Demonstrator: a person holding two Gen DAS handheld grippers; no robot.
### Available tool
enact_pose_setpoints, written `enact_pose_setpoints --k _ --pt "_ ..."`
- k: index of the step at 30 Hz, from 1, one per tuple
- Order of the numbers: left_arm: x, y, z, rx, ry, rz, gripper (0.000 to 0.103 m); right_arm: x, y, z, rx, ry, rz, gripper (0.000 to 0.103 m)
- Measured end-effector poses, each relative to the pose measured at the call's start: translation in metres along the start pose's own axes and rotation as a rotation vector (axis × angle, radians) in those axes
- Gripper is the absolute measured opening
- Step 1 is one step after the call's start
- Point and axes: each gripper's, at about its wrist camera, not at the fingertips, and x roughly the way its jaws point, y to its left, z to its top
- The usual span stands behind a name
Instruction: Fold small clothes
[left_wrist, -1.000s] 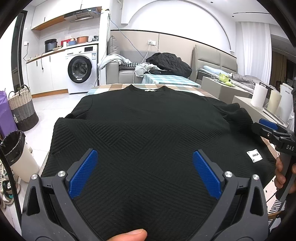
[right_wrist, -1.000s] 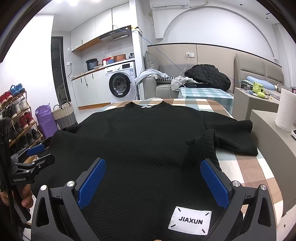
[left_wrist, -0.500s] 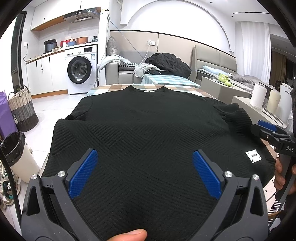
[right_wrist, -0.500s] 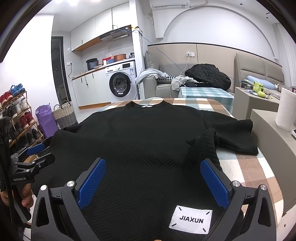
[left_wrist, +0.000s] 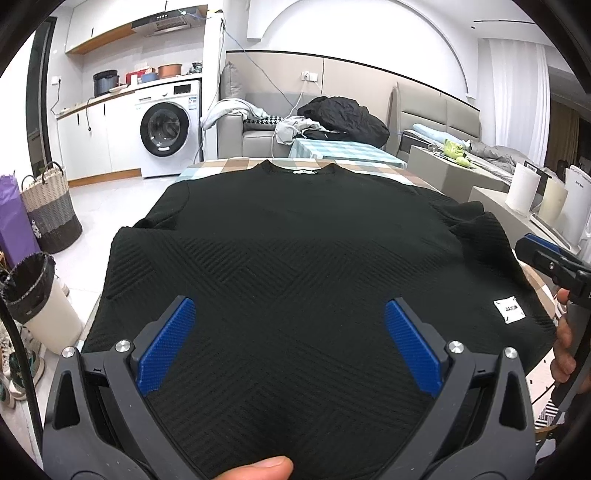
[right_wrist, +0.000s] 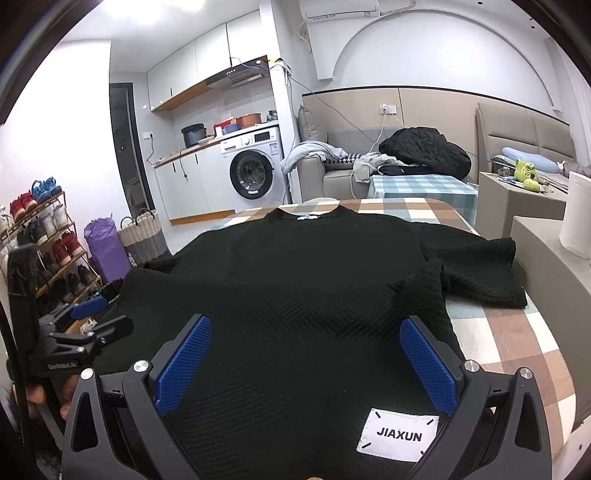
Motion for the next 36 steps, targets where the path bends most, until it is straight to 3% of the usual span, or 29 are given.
enact_pose_setpoints --k 36 --pt "-0.0004 -0.0023 0.002 0.005 -0.009 -0.014 0.102 0.003 -0.0068 0.003 0.0 0.037 -0.003 0.103"
